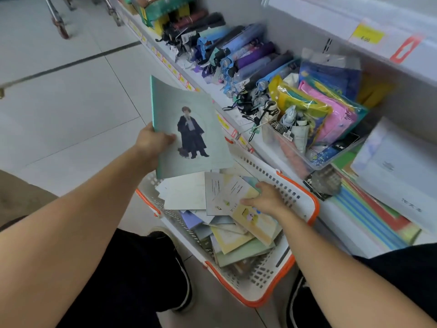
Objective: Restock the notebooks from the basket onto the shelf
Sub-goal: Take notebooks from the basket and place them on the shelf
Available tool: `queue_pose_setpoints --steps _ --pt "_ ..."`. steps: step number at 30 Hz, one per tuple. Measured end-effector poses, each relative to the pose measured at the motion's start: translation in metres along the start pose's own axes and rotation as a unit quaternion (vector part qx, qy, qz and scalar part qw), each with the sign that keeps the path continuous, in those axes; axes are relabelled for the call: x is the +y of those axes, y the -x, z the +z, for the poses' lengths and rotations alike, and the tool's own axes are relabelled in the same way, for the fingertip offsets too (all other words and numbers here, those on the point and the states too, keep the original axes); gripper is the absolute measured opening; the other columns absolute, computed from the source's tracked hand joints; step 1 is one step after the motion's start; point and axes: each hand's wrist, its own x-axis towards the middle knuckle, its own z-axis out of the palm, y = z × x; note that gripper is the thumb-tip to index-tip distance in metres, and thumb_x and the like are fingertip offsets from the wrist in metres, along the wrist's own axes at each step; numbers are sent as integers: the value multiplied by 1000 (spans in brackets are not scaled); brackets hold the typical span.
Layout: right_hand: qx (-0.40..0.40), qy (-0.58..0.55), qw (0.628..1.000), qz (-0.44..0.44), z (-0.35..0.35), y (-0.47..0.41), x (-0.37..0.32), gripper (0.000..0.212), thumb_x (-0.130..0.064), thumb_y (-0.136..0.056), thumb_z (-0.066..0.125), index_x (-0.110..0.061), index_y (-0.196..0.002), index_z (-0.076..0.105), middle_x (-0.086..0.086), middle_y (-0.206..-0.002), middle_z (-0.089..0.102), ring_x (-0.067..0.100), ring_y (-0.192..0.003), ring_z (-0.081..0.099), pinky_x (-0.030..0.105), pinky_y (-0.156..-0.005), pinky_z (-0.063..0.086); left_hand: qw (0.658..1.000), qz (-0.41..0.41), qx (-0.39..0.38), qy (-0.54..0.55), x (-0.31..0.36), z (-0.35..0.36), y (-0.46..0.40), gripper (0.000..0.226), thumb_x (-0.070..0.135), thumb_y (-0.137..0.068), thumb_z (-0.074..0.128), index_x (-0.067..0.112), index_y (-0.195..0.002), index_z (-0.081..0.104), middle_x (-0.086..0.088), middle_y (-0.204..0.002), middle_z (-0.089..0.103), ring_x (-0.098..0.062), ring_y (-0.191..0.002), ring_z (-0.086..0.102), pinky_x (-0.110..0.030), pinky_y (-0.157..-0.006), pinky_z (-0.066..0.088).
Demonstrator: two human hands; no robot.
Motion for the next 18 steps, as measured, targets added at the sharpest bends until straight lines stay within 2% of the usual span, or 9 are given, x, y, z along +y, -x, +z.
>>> queue_pose_setpoints --steps 1,3,5,6,8,10,12,15,18 --pt "22 -44 999 -8 6 1 -1 62 -23 -79 81 -16 -136 56 1 -133 60 -4 -80 58 5 -63 46 1000 -4 -3 15 -2 3 3 43 -4 -89 58 9 -130 54 -15 -119 63 -33 -97 63 -45 -84 55" --pt "-5 -240 971 13 -1 7 -27 43 -27 -90 66 -12 -130 60 10 -130 63 17 -98 67 31 -81 58 998 -9 -17 63 -2 14 10 41 -4 -90 57 11 -128 54 -11 -108 66 -27 -83 64 -37 -69 55" --pt "-146 -475 868 14 -26 19 -62 52 -43 -95 54 -7 -132 58 20 -127 63 37 -110 66 51 -84 57 994 -10 -50 101 5 23 14 37 -2 -92 56 13 -125 55 -7 -96 66 -23 -75 64 -32 -63 53" --pt "-198 -518 832 -23 -45 30 -82 63 -55 -93 50 -8 -134 58 22 -130 61 40 -115 63 54 -84 55 992 -4 -69 105 14 25 17 34 0 -92 57 13 -124 56 -6 -95 67 -22 -74 65 -32 -63 54" --pt "-245 -473 839 -111 -85 54 -126 72 -67 -88 51 -15 -138 56 17 -134 60 37 -119 62 53 -81 56 987 20 -113 111 40 29 21 30 4 -93 59 16 -121 58 -8 -100 70 -22 -75 68 -33 -64 56" --pt "-169 -382 894 -160 -119 85 -165 51 -46 -94 59 -18 -136 57 11 -124 68 29 -104 70 43 -66 60 973 61 -170 146 74 33 27 29 7 -93 61 18 -120 60 -9 -107 72 -25 -80 71 -35 -67 58" --pt "-68 -340 914 -213 -146 107 -190 26 -22 -100 55 -22 -125 62 6 -106 75 23 -82 74 33 -52 57 949 121 -225 185 115 42 32 29 12 -93 62 21 -121 60 -7 -109 73 -26 -87 73 -36 -68 59" --pt "43 -377 882 -278 -191 137 -219 21 -13 -102 50 -20 -115 66 3 -95 77 17 -68 72 25 -41 50 927 190 -251 201 187 65 42 37 36 -95 59 30 -131 51 -1 -117 70 -23 -94 72 -35 -66 59" --pt "114 -480 827 -269 -242 155 -236 19 -11 -101 51 -19 -111 65 0 -90 77 12 -63 72 21 -44 51 930 197 -254 178 242 83 50 51 52 -92 58 34 -137 43 -2 -120 65 -24 -93 73 -40 -67 60"
